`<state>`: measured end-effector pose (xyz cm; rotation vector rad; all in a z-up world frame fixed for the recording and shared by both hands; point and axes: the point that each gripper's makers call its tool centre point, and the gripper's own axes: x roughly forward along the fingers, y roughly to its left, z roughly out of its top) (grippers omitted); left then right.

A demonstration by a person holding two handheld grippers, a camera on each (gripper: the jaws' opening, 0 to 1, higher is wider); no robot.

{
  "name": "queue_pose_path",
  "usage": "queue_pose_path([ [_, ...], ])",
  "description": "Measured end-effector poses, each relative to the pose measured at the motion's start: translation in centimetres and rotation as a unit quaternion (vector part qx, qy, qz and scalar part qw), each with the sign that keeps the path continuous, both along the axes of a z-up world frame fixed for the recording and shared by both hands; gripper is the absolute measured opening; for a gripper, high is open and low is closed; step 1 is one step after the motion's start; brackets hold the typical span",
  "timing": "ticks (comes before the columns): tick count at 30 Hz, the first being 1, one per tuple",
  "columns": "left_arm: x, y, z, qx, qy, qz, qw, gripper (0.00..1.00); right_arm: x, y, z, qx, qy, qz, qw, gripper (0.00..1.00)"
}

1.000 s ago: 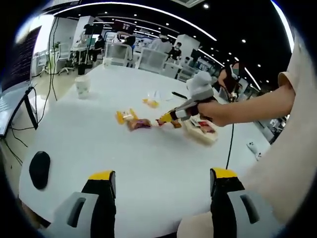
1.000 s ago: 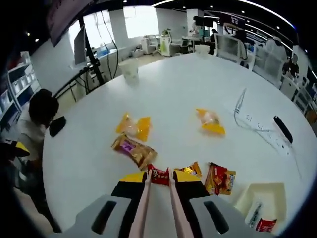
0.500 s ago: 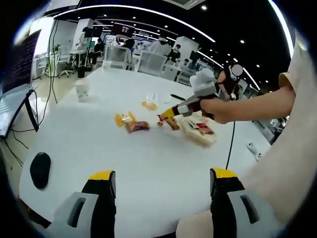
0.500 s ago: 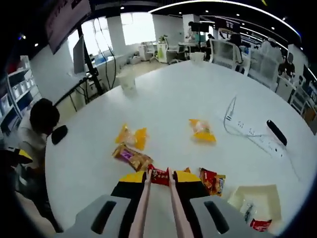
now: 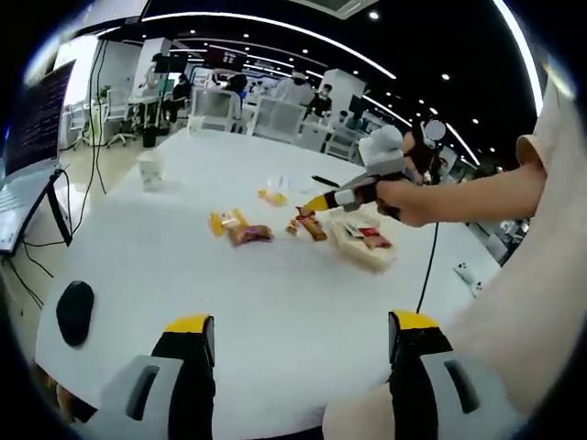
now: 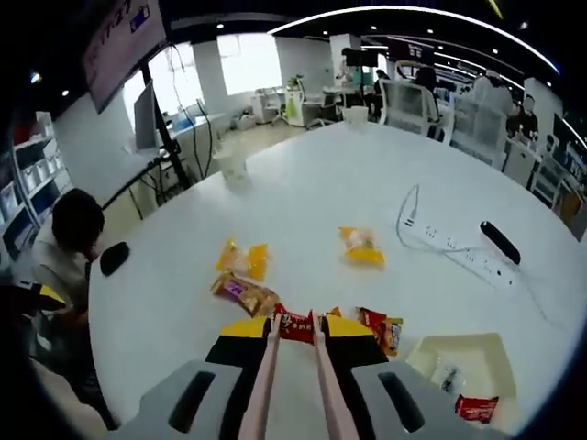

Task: Place the target food into the container with the food tongs after gripping and lifting it, then release it inside without dropping or visibly crushing the food.

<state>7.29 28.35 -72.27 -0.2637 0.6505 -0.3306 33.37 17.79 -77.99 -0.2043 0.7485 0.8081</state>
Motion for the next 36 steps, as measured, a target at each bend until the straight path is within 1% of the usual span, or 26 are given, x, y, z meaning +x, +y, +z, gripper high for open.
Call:
queue_pose_path([
  [4,0.2,-0.3,0.3,-0.001,-0.005,-0.002,1.0000,0.77,-0.5,-0.2,0.6,0.004,-0.005,-0.002,1.0000,0.21],
  [5,0.2,-0.5,0.3,0.000,-0.006,-0.004,1.0000,0.77,-0.7,-0.7,0.9,0.003,-0.005,-0.003,1.0000,0.21],
  [9,0.1,-0.8,0.4,0.000,-0.007,-0.008,0.9999,0.77,-0.7,-1.9,0.7,0.003,-0.003,-0.012,0.9999,0.21],
  [11,0.1,-0.9,0.5,-0.007,-0.008,-0.005,0.9999,0.77,-0.7,-2.2,0.8,0.004,-0.004,-0.014,0.9999,0.21],
  [13,0.0,-1.0,0.7,-0.014,-0.011,0.000,0.9998,0.77,-0.8,-2.8,1.1,0.006,-0.007,-0.019,0.9998,0.21],
  [18,-0.1,-1.5,0.9,-0.013,-0.012,-0.005,0.9998,0.76,-0.9,-3.7,1.7,0.009,-0.018,-0.030,0.9993,0.21],
  [23,0.1,-1.9,1.3,-0.012,-0.017,-0.010,0.9997,0.76,-1.0,-4.4,2.7,0.018,-0.026,-0.041,0.9987,0.21],
  [26,0.3,-2.2,1.6,-0.011,-0.022,-0.015,0.9996,0.76,-1.1,-4.9,3.8,0.023,-0.035,-0.048,0.9980,0.21],
  [31,0.3,-2.6,1.6,-0.010,-0.024,-0.022,0.9994,0.76,-1.1,-5.4,4.5,0.027,-0.040,-0.055,0.9973,0.21],
  [32,0.3,-2.8,1.6,-0.009,-0.025,-0.027,0.9993,0.76,-1.1,-5.5,4.7,0.029,-0.041,-0.058,0.9970,0.21],
  [33,0.2,-2.9,1.5,-0.009,-0.025,-0.031,0.9992,0.75,-1.3,-6.1,5.3,0.034,-0.047,-0.064,0.9963,0.21],
  [36,0.2,-3.4,1.5,-0.009,-0.025,-0.041,0.9988,0.75,-1.1,-6.7,5.7,0.035,-0.053,-0.070,0.9955,0.21],
])
